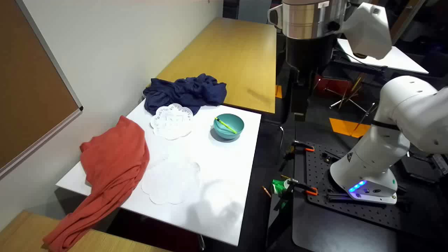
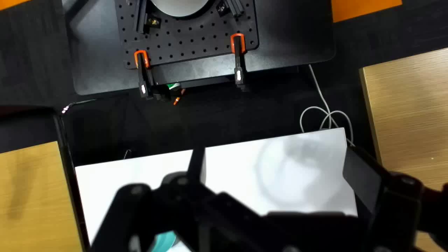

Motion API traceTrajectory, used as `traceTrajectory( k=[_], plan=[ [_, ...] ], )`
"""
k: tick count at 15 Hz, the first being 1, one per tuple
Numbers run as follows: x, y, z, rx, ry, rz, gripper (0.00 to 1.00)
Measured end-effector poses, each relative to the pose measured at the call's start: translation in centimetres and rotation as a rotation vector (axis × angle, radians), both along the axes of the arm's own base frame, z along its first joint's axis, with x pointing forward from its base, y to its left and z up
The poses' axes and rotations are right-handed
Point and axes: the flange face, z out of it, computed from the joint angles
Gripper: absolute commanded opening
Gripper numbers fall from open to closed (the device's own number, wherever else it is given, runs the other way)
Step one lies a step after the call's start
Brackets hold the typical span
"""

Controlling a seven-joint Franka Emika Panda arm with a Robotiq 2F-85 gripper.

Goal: Get the yellow pen from the green bowl and put it on the table

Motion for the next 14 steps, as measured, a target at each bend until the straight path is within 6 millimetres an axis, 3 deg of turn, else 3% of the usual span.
traceTrajectory(
  k=[10,14],
  plan=[
    [0.2,-0.2,0.0,-0.014,-0.015,0.004,1.0],
    [2.0,-1.4,-0.2,-0.052,-0.09,0.009,1.0]
  ],
)
